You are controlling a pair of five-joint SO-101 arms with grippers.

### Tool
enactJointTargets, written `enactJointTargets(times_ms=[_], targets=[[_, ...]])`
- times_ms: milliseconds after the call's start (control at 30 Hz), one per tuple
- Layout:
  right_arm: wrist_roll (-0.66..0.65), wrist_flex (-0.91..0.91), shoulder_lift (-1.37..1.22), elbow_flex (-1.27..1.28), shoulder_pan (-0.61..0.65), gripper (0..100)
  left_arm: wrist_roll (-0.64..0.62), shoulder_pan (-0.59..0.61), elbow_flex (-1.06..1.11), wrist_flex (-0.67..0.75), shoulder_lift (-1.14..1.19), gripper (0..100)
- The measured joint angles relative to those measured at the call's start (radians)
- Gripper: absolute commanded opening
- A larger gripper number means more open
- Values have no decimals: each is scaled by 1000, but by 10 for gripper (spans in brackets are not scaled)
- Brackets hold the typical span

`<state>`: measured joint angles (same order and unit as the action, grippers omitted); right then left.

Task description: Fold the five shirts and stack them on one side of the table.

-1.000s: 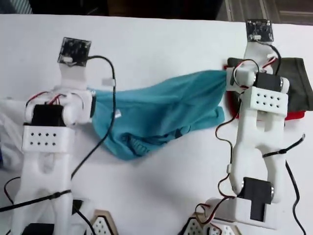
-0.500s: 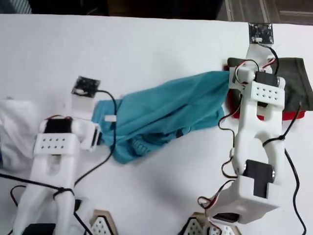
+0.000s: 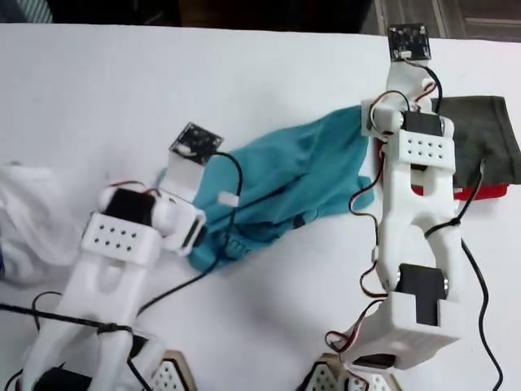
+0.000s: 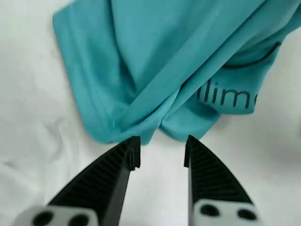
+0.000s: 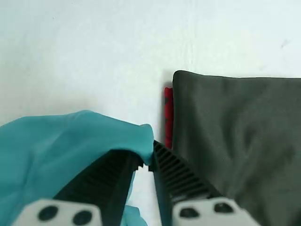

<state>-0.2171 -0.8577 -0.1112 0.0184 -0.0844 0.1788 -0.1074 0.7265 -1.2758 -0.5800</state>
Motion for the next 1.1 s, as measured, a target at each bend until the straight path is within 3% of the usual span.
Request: enactJointTargets(times_ms=[167, 400, 533, 833, 1100], targets=[[0, 0, 0, 0, 0, 20, 2, 14, 144, 176, 0, 177], [0, 0, 0, 0, 0, 20, 2, 158, 233, 376, 0, 177], [0, 0, 0, 0, 0, 20, 2, 222, 233, 407, 0, 177], [0, 0, 0, 0, 0, 20, 2, 235, 233, 453, 0, 176], [0, 0, 0, 0, 0, 20, 2, 319, 233, 675, 0, 176]])
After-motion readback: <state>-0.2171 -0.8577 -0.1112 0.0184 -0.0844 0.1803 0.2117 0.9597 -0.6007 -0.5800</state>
